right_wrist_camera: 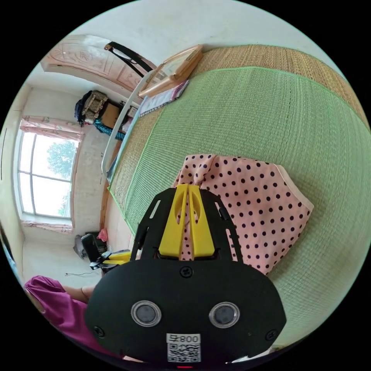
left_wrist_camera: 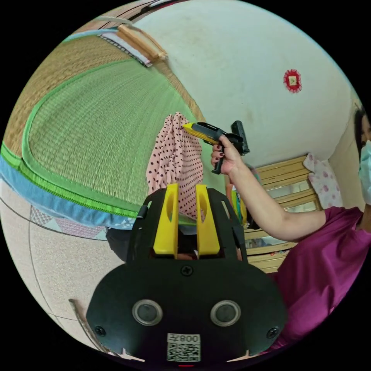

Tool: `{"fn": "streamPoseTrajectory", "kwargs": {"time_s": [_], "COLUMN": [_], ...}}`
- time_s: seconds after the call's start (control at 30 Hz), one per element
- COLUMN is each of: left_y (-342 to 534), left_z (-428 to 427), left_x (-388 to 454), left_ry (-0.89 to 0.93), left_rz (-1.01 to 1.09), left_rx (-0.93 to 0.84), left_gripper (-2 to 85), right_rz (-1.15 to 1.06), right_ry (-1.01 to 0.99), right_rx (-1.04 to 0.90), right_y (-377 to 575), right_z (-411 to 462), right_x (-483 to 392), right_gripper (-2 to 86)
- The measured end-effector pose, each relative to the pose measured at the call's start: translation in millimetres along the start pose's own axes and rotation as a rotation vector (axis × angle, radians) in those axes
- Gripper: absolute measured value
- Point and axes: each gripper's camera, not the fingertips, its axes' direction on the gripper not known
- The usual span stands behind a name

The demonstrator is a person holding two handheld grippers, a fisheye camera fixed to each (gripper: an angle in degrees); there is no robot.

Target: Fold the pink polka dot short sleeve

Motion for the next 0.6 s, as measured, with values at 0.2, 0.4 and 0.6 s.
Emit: {"fn": "streamPoseTrajectory", "kwargs": {"time_s": [0.2, 0.4, 0.6], "left_y": [-4, 10, 15], "left_z": [27, 29, 46], "left_x": [-2, 9, 22], "left_ry": [-0.114, -0.171, -0.203], "left_rz": [-0.013, -0.031, -0.001], "left_rx": [-0.089, -0.071, -0.109], "left_gripper": [2.3, 0.5, 0.2], "right_rz": [-0.085, -0.139, -0.138], "right_ry": [0.006, 0.099, 0.203], "right_rx": [-0.023, -0.128, -0.243], "right_y": [65, 167, 215], "right_z": [-33, -44, -16], "right_x": [-29, -53, -55], "right_gripper": [1.7, 4.9, 2.5]}}
